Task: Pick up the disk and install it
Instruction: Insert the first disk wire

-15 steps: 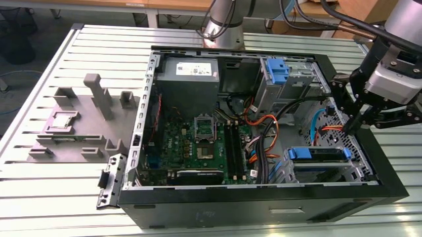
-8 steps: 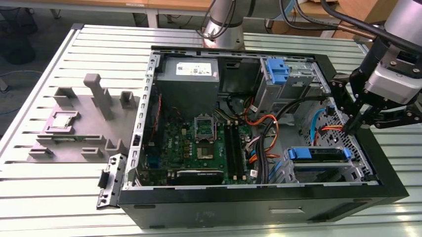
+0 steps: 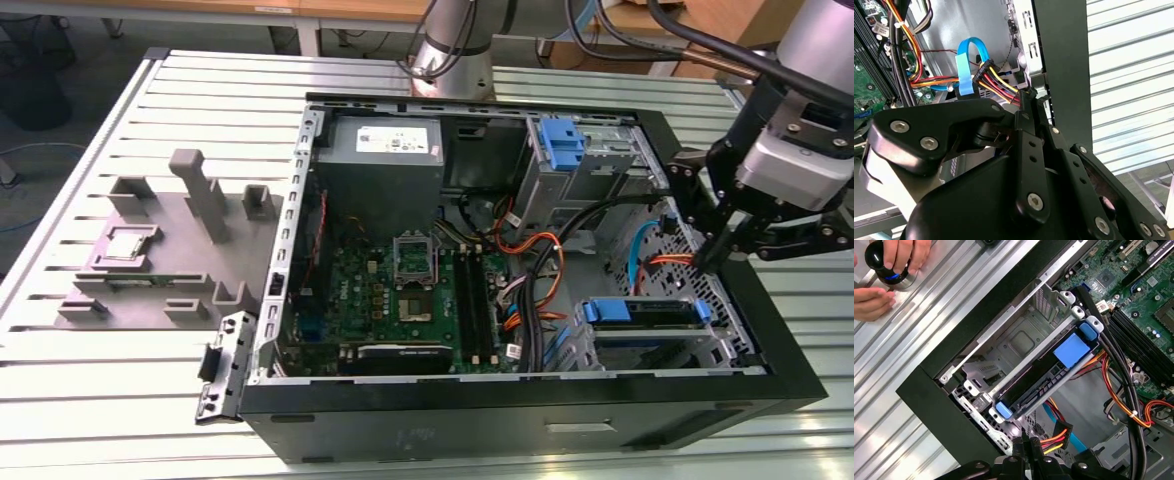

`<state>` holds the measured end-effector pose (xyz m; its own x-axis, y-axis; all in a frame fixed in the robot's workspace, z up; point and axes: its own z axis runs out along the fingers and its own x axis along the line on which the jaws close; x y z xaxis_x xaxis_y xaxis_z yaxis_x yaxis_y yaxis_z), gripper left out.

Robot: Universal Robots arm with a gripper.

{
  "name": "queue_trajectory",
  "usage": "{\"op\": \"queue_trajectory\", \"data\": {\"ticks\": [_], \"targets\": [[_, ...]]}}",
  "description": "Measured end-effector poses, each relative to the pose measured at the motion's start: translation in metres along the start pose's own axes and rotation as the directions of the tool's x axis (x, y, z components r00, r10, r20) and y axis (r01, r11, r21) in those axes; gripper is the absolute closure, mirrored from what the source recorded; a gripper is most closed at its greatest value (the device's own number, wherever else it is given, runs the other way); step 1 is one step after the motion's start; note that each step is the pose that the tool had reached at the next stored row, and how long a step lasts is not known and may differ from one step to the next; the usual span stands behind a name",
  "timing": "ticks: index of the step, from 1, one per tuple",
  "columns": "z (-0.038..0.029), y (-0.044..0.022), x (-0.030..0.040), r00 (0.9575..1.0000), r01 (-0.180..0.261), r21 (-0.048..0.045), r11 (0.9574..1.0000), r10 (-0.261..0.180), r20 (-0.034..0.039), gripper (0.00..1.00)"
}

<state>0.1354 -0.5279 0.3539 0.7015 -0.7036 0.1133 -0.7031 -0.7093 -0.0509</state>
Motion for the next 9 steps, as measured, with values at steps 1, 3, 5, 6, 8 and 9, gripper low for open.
{"op": "queue_trajectory", "data": {"ticks": [1, 3, 5, 6, 8, 9], "targets": [[-0.0001, 0.0007, -0.0007, 1.0000, -0.004, -0.0007, 1.0000, 0.004, -0.0004, 0.83], [0.0002, 0.0013, -0.0012, 0.9996, -0.029, -0.0032, 0.9996, 0.029, -0.0016, 0.83], [0.0005, 0.0013, -0.0013, 0.9979, -0.065, -0.0074, 0.9978, 0.065, -0.0038, 0.83], [0.0006, 0.0013, -0.0013, 0.9965, -0.083, -0.0094, 0.9965, 0.083, -0.0049, 0.83], [0.0011, 0.0013, -0.0014, 0.9929, -0.118, -0.0133, 0.9929, 0.118, -0.0071, 0.83], [0.0014, 0.0014, -0.0014, 0.9907, -0.136, -0.0152, 0.9906, 0.136, -0.0084, 0.83]]}}
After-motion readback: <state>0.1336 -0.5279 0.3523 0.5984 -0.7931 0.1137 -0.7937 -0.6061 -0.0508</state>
